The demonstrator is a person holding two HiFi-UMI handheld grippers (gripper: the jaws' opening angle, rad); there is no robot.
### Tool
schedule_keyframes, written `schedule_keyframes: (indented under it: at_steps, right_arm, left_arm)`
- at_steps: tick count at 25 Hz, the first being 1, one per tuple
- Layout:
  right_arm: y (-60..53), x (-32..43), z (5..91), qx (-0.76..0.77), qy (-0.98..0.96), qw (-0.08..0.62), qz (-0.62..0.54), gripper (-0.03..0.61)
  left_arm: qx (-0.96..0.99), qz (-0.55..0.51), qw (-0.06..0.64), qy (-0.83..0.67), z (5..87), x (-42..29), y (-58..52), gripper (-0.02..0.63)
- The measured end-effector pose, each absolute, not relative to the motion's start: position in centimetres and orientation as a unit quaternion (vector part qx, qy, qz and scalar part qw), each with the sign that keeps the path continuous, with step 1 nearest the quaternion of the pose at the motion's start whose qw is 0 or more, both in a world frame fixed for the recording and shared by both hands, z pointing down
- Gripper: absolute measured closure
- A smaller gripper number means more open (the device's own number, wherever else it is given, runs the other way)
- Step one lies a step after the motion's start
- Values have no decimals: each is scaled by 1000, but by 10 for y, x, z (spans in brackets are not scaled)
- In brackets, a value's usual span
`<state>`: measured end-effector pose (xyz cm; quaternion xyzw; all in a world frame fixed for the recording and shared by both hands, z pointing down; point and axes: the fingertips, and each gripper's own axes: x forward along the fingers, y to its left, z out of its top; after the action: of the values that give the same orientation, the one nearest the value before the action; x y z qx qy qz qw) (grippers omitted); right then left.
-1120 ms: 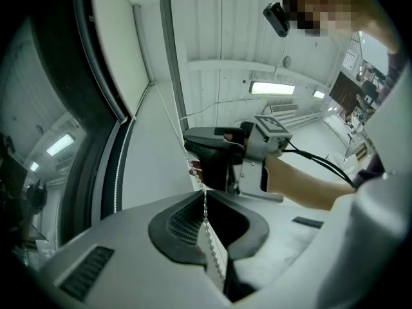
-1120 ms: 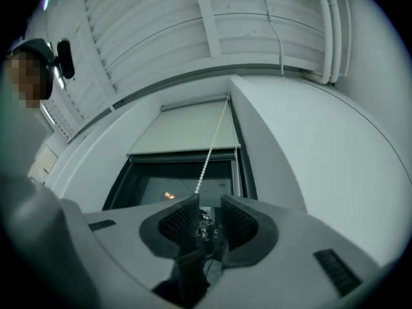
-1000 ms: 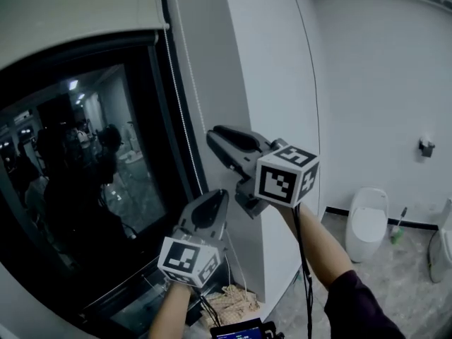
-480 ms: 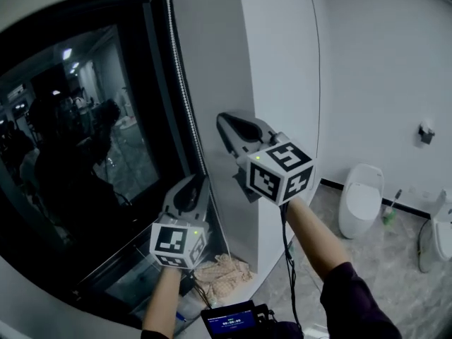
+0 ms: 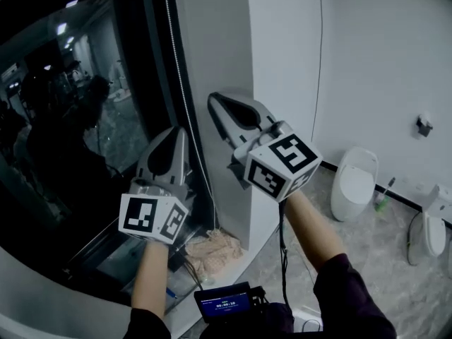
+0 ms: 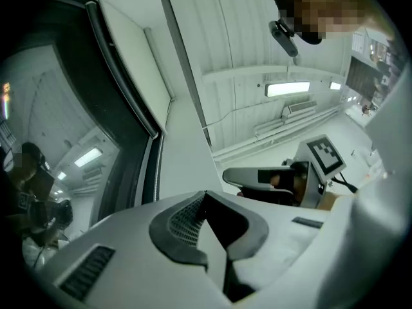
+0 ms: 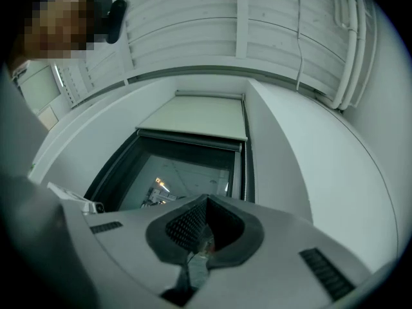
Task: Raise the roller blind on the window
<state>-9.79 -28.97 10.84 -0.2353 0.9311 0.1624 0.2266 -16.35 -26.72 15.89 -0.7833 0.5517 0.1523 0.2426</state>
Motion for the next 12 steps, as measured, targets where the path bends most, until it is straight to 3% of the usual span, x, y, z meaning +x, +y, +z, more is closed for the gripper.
schedule_keyframes:
  at_steps: [12]
  right_arm:
    - [-274,-101,118,-250,924,207,201,572]
  left_arm:
    - [-783,164,256,542,127,-152,-259,603]
